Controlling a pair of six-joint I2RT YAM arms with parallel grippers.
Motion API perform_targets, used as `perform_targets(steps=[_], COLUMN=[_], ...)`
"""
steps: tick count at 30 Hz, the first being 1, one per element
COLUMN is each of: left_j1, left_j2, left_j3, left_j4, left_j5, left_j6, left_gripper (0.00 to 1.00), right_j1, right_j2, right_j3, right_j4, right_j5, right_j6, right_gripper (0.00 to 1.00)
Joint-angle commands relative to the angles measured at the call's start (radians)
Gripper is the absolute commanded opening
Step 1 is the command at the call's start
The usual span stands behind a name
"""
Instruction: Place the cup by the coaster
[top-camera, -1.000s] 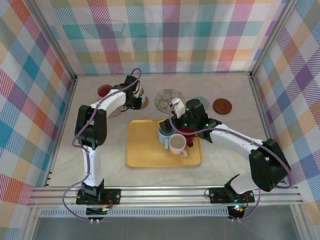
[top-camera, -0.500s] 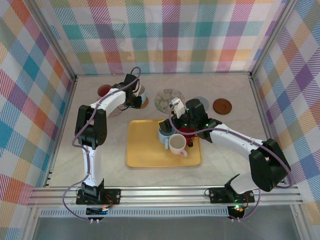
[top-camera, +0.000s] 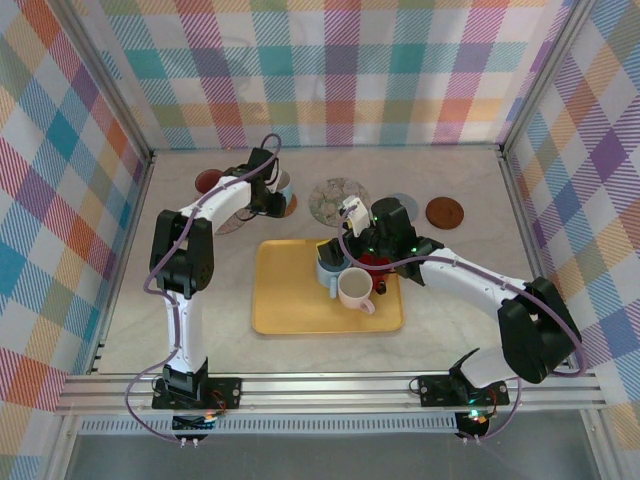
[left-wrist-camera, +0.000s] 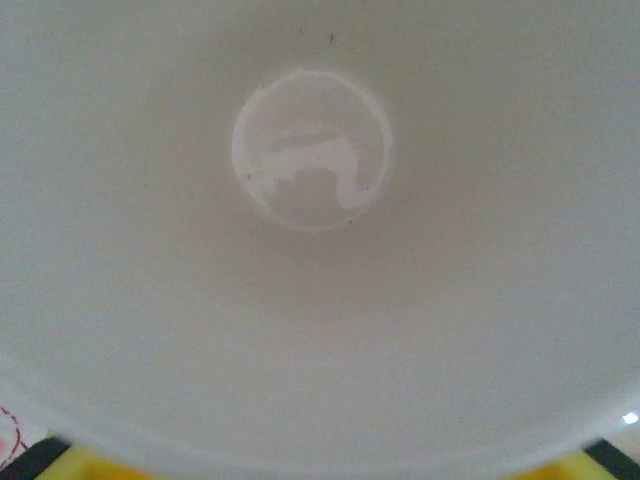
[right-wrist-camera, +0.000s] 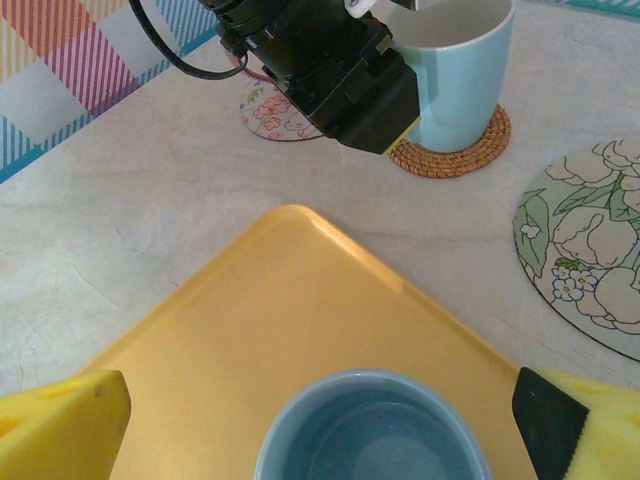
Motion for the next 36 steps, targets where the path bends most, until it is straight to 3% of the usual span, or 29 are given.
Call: perform_targets(steps=[1,14,26,36], left_j1=[0.011,-0.002,-0.093,-0.113], left_j2=[-0.039,-0.208,-0.435,-0.673], left_j3=[0.02,0.015,-0.062,-0.259], left_j4=[-0.033,-0.081,-0.024,0.129], left_j5=[0.01,0.041,0.101,0.235], left_j6=[-0.005,-0.007,0.099,0.107], left_gripper=[0.46,0.71,1.0,1.0], right_j1=[0.004,0.005,0.005,0.005], right_j2=[-0.01,-0.045,-0.159,-0.237], right_j3=[0.023,0.044,0.082,0.16], right_j4=[-0.001,-0.066,-0.297,-0.581], right_j5=[-0.024,-0.038,0.001,0.123], right_j6=[0.0,-0.055,-0.184,-0.151], right_gripper=[0.99,0.99,0.99,0.99])
